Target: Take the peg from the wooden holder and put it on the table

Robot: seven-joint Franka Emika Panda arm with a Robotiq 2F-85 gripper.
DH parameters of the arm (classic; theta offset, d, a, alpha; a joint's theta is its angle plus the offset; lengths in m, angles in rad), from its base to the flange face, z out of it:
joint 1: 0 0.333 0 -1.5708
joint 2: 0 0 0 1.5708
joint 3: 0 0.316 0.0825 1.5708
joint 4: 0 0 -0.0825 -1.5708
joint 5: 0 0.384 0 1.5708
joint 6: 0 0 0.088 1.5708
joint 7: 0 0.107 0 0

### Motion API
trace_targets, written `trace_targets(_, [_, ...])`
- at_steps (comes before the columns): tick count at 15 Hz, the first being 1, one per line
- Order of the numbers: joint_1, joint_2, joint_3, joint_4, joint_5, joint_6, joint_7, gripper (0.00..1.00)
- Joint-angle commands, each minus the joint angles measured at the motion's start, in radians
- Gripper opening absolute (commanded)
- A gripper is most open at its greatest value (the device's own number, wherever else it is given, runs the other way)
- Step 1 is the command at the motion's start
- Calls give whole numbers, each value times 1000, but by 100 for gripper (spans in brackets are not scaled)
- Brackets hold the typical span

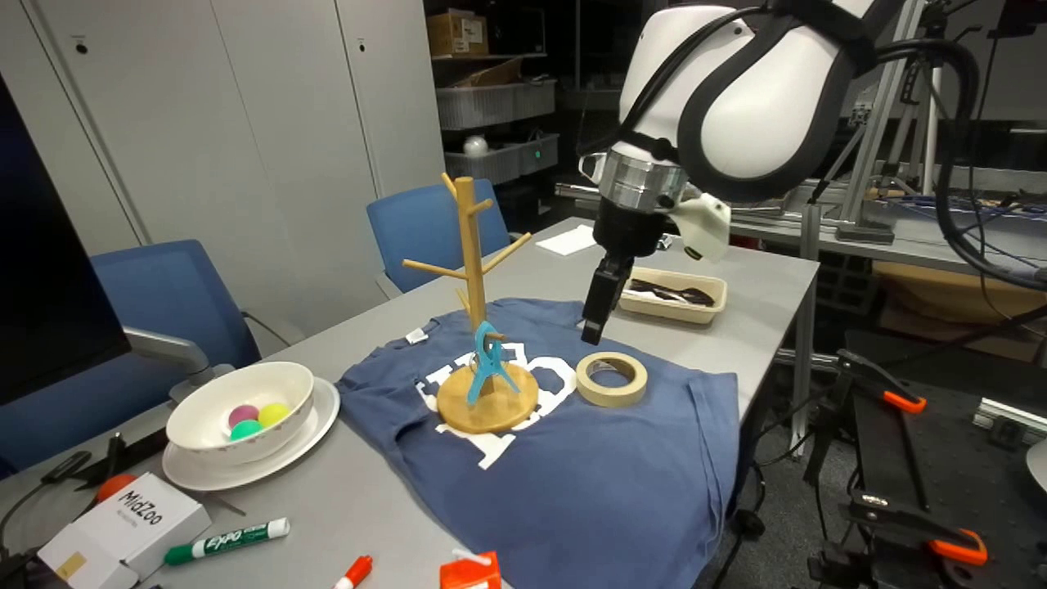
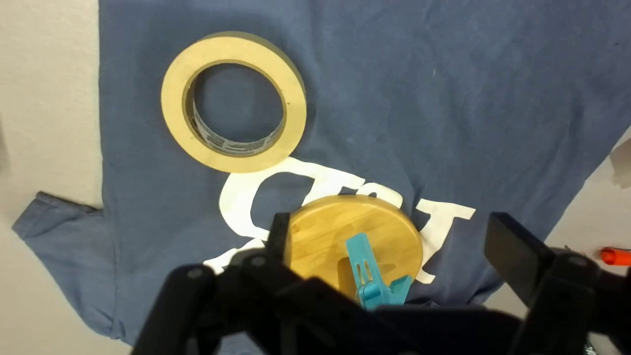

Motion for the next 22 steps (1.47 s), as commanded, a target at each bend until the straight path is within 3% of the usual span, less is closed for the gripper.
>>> trace_targets(1, [-23,11,19,10,-14,-1,12,100])
trace_targets(5, [-25,21,19,20,-15,-1,13,100])
trace_targets(6, [-44,37,43,27,30,21,-30,100])
trace_targets(10, [-95,139,76,74,40,135,-83,100])
trace_targets(14, [-237,237,204,112,55,288,-178,100])
trace_targets(19, [-440,368,389,173,-51,421,-246,100])
trace_targets(22, [-519,444,454,216,-133,446,-268,98])
